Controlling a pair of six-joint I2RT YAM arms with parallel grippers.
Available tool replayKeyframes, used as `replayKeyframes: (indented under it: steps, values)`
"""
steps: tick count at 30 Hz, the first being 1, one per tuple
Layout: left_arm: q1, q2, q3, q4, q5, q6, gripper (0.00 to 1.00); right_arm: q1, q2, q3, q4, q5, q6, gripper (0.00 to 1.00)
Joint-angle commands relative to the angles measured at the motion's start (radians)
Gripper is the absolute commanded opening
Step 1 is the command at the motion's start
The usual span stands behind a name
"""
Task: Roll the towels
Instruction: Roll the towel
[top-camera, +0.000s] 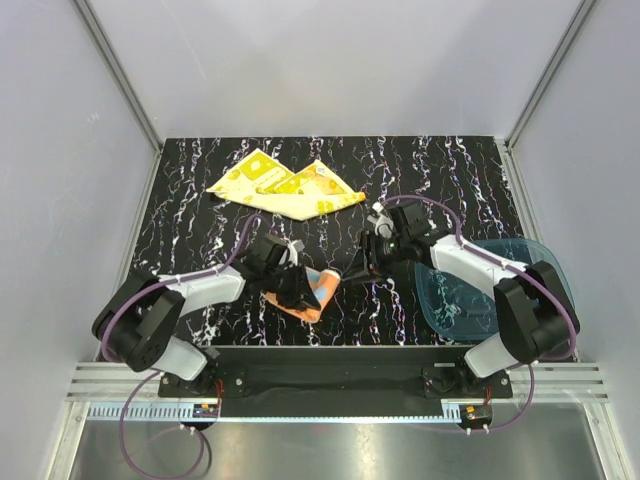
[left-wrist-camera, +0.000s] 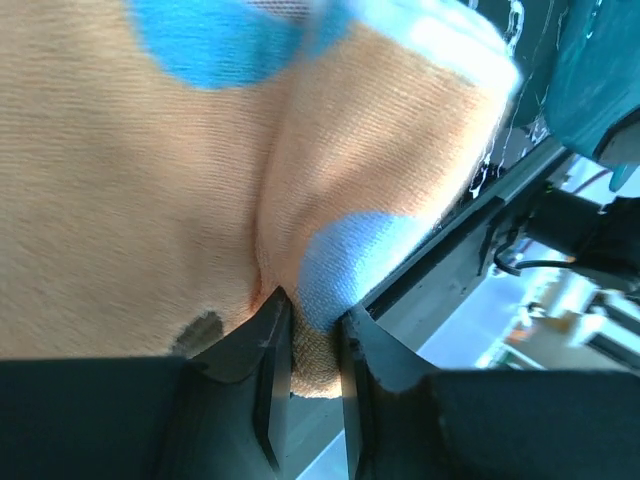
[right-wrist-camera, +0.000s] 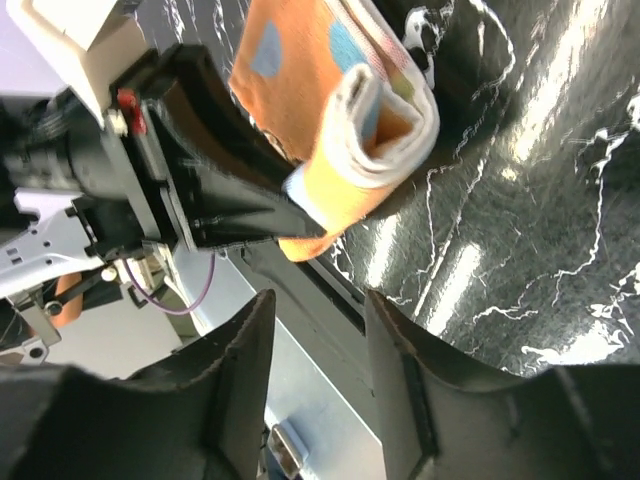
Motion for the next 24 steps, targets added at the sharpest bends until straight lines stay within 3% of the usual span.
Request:
replayKeyframes:
  steps: [1,14,24]
  values:
    - [0.051,0.046,-0.051,0.150,0.187,-0.072,0.23,0.008,-0.024,-0.047,0.098,-0.049,0.028,0.49]
    - [0.232,0.097,-0.125,0.184,0.323,-0.089,0.26,0.141,0.178,-0.074,0.355,-0.025,0.074,0.63]
    - [0.264,0.137,-0.132,0.220,0.360,-0.100,0.28,0.183,0.300,-0.022,0.498,-0.020,0.102,0.75]
